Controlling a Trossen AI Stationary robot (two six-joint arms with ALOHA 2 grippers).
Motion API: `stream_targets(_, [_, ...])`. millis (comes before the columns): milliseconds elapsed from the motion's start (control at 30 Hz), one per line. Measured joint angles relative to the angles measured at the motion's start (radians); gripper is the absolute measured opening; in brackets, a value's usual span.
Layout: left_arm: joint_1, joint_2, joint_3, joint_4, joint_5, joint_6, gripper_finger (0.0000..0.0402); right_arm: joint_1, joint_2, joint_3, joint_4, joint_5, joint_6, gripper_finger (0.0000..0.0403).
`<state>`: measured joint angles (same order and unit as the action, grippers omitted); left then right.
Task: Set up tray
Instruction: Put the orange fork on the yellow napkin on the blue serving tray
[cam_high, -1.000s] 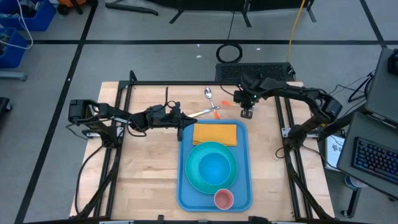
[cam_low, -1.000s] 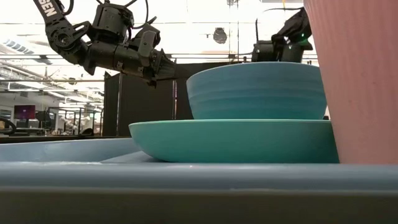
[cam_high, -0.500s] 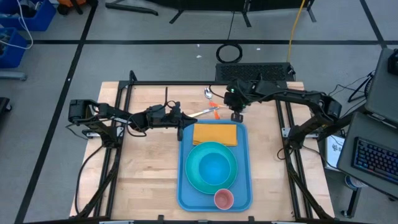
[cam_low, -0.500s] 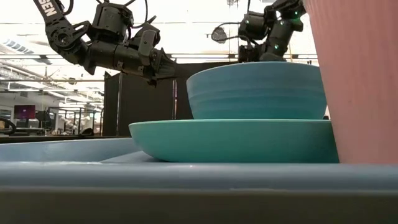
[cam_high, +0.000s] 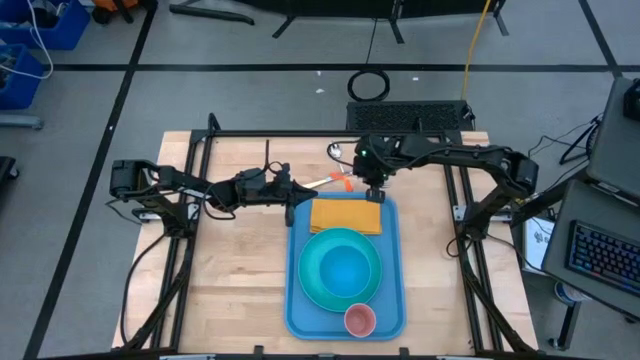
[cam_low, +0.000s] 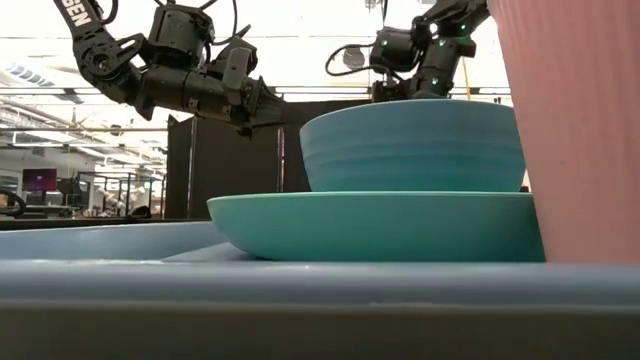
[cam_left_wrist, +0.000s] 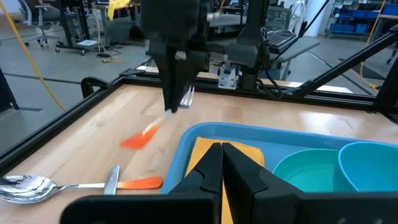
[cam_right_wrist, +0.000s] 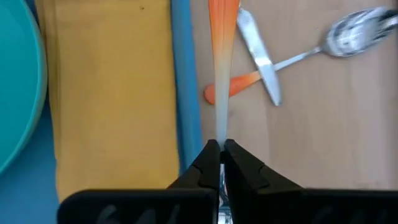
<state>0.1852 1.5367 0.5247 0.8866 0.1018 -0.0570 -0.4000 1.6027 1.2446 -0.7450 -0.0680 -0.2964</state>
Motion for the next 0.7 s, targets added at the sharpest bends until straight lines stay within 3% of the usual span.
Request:
stream_targets(133, [0.000, 0.000, 0.000, 0.003, 0.000, 0.001, 0.0024, 0.003, 0.043, 0.000, -0.001, -0.040, -0.001, 0.0000])
stream_targets(367, [0.000, 0.000, 0.000, 0.000, 0.001, 0.010, 0.0004, 0.038, 0.092, 0.007, 0.006, -0.045, -0.005, 0.0000])
stream_targets(700, [0.000, 0.000, 0.000, -0.001, 0.000, 0.009, 0.0025, 0.079, 0.093, 0.009, 0.020, -0.097, -0.003, 0.0000])
